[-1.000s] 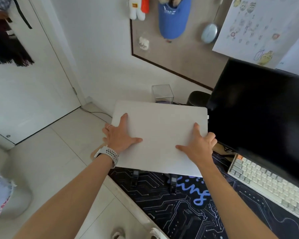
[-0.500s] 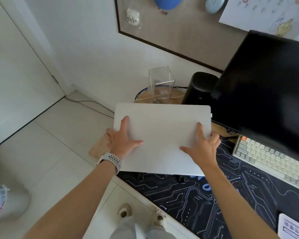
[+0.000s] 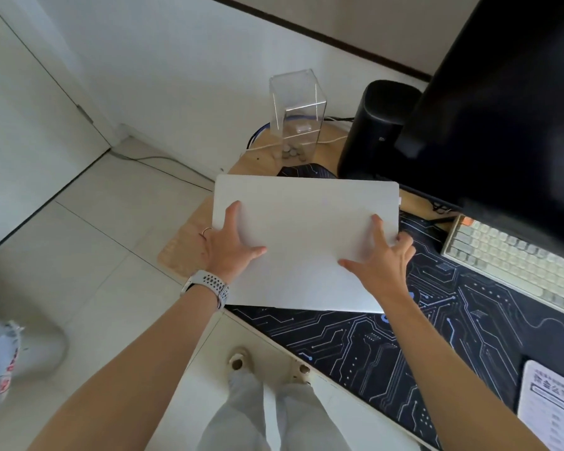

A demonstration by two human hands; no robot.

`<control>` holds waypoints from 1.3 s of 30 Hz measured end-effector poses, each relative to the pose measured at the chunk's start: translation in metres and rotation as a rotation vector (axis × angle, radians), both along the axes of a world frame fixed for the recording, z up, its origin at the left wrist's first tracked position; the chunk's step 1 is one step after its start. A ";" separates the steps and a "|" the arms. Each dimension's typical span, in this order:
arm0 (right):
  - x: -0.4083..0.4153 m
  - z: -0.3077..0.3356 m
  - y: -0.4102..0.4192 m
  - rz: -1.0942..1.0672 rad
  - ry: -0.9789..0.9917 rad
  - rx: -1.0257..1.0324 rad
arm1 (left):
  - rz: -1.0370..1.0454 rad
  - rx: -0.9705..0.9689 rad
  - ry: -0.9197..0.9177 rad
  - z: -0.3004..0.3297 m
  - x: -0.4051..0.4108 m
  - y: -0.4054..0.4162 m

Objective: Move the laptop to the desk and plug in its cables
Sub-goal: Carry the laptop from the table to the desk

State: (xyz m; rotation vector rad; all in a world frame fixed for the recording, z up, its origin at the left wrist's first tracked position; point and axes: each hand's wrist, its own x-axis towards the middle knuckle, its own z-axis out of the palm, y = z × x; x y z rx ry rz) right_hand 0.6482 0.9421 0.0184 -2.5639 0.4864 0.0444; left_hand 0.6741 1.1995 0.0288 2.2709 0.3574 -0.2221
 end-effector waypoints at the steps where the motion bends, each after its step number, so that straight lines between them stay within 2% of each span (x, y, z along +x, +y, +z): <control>1: 0.001 -0.001 0.000 -0.002 -0.002 -0.003 | 0.001 0.000 -0.001 -0.002 0.001 0.000; 28: 0.008 -0.021 0.008 0.021 0.057 -0.020 | 0.057 0.002 0.095 -0.023 0.006 0.014; 39: 0.009 -0.020 0.007 0.039 0.111 -0.045 | 0.038 0.104 0.108 -0.023 0.005 0.014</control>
